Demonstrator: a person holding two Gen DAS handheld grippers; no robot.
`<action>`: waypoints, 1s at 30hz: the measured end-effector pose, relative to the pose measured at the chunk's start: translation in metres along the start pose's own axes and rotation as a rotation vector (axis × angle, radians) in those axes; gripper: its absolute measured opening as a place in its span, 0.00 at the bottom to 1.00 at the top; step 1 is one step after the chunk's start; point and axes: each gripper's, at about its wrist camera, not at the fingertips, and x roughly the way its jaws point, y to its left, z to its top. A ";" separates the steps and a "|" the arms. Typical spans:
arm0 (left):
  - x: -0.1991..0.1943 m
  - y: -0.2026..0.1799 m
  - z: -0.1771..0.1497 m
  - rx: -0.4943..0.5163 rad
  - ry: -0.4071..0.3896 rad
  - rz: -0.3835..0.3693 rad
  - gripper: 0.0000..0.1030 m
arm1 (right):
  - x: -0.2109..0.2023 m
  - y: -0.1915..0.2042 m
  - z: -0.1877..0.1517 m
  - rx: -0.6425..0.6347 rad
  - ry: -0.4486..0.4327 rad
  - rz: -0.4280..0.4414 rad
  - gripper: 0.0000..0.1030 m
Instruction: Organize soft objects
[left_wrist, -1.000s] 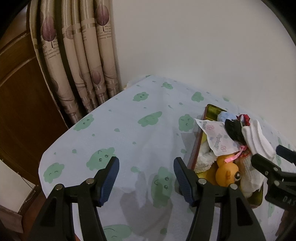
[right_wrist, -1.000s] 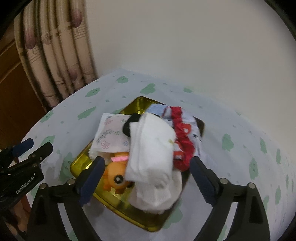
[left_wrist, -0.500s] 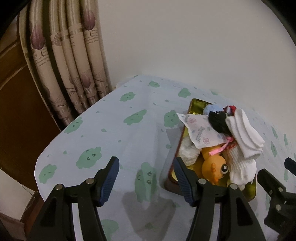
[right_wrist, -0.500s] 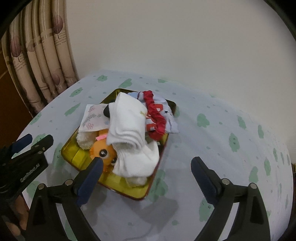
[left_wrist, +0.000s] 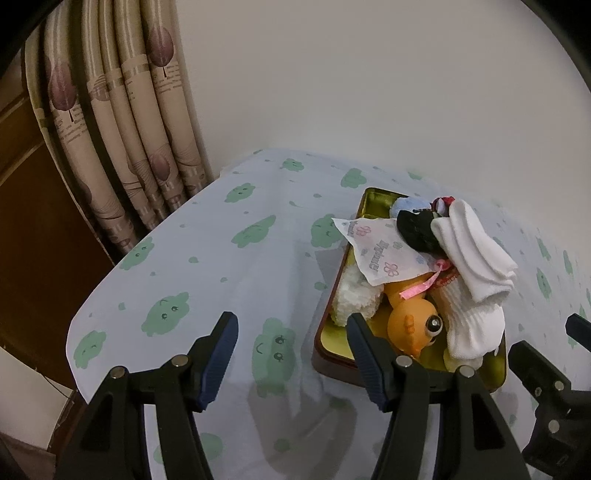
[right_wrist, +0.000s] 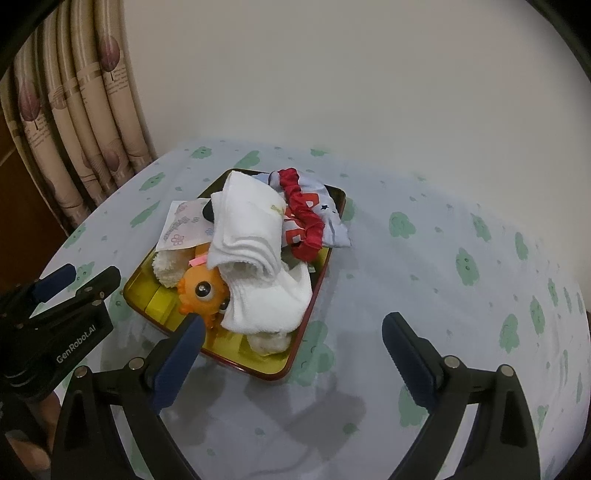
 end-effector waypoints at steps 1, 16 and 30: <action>0.000 -0.001 0.000 0.004 0.001 0.000 0.61 | 0.000 0.000 0.000 -0.001 0.002 0.003 0.92; 0.000 -0.004 -0.001 0.006 -0.004 -0.007 0.61 | 0.007 0.002 -0.005 0.005 0.040 0.019 0.92; -0.003 -0.008 -0.001 0.015 -0.012 -0.010 0.61 | 0.008 0.007 -0.009 -0.005 0.044 0.019 0.92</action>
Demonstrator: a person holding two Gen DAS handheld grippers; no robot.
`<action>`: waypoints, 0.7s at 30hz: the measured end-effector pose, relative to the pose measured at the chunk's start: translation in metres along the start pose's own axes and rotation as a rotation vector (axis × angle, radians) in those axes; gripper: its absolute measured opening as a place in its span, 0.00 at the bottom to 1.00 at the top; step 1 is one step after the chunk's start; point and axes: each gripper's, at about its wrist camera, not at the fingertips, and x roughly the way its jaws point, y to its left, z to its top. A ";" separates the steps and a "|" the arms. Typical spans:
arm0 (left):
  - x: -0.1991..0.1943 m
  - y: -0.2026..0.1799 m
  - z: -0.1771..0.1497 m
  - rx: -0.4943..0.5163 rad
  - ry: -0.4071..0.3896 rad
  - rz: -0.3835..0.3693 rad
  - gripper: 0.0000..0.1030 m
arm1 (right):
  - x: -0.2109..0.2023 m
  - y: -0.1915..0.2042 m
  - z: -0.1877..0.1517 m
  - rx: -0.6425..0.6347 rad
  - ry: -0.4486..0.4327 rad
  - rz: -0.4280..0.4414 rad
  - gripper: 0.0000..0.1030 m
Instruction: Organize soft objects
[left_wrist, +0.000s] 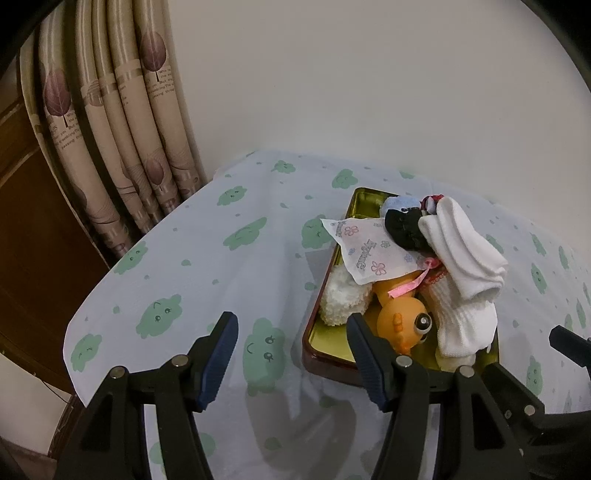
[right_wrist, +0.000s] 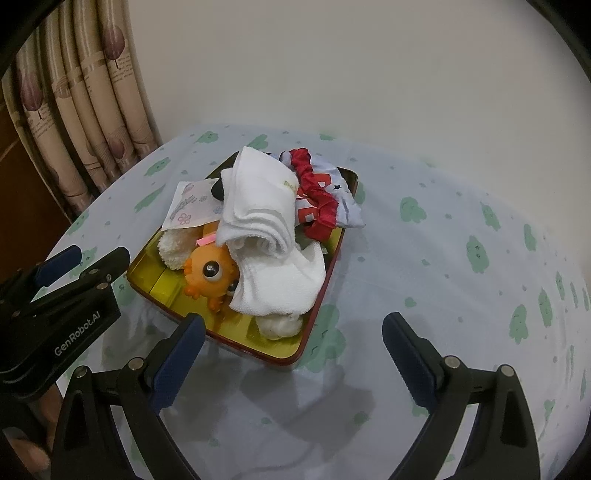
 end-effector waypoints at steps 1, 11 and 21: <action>0.000 0.000 0.000 0.002 -0.001 -0.001 0.61 | 0.000 -0.001 0.000 -0.001 0.001 0.001 0.92; 0.001 0.000 0.000 -0.003 0.005 -0.005 0.61 | 0.001 -0.001 -0.001 -0.001 0.007 0.011 0.92; 0.001 -0.001 0.000 -0.003 0.001 -0.004 0.61 | 0.004 -0.001 -0.002 0.005 0.017 0.017 0.92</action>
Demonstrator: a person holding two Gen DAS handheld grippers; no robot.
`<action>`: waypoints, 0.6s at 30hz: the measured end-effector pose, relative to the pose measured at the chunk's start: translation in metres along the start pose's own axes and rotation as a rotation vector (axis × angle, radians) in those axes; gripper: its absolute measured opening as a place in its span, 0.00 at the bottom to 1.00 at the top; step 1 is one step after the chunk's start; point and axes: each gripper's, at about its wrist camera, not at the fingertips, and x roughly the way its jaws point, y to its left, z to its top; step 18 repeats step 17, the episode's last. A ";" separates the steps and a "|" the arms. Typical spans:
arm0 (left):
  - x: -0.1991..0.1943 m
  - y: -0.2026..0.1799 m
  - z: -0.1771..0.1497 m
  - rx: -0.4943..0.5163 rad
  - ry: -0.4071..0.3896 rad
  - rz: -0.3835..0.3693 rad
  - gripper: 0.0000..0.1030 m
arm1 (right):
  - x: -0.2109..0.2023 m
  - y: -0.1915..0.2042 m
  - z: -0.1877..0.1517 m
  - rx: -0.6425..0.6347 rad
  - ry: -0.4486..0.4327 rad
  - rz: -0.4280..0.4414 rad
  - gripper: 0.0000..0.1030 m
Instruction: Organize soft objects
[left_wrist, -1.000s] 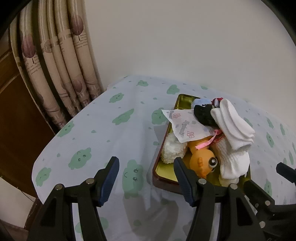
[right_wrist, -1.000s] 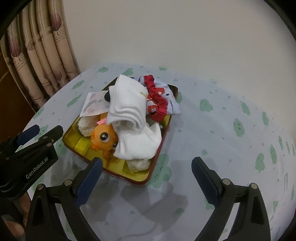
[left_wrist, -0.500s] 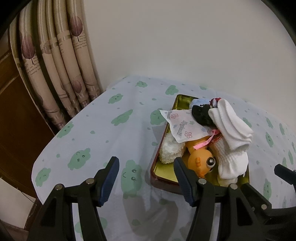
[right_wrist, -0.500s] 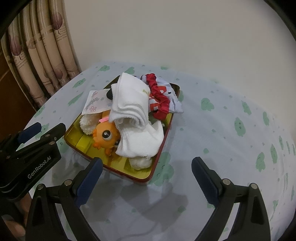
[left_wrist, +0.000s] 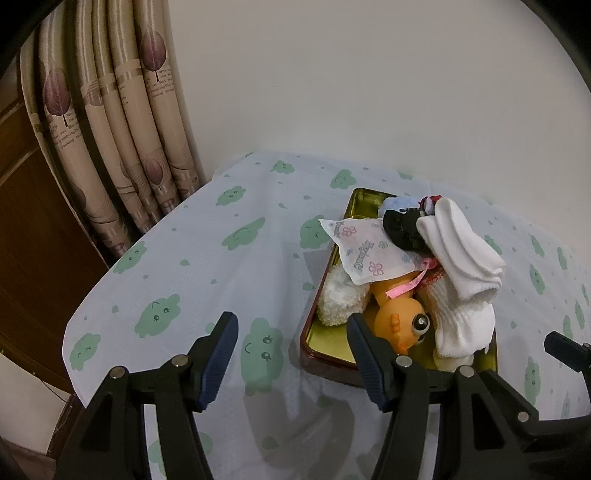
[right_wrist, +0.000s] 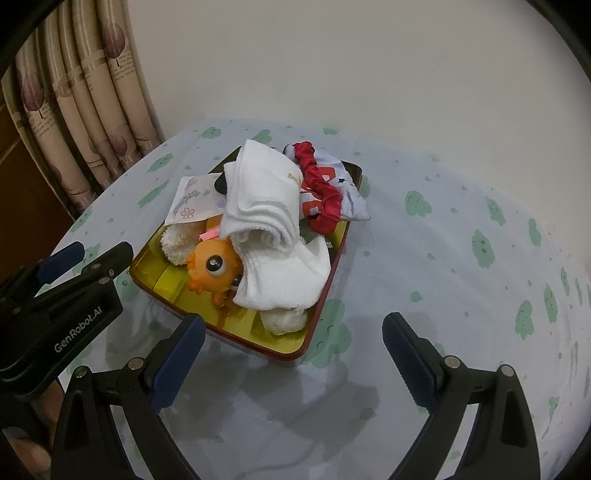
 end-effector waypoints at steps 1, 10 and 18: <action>-0.001 -0.001 0.000 0.004 -0.001 0.001 0.61 | 0.000 0.000 0.000 0.000 0.001 0.000 0.92; -0.005 -0.003 -0.001 -0.003 -0.022 0.005 0.61 | 0.000 0.000 0.000 0.001 0.000 0.002 0.92; -0.007 -0.005 0.000 -0.003 -0.025 0.005 0.61 | -0.001 0.000 -0.001 -0.006 -0.002 0.004 0.92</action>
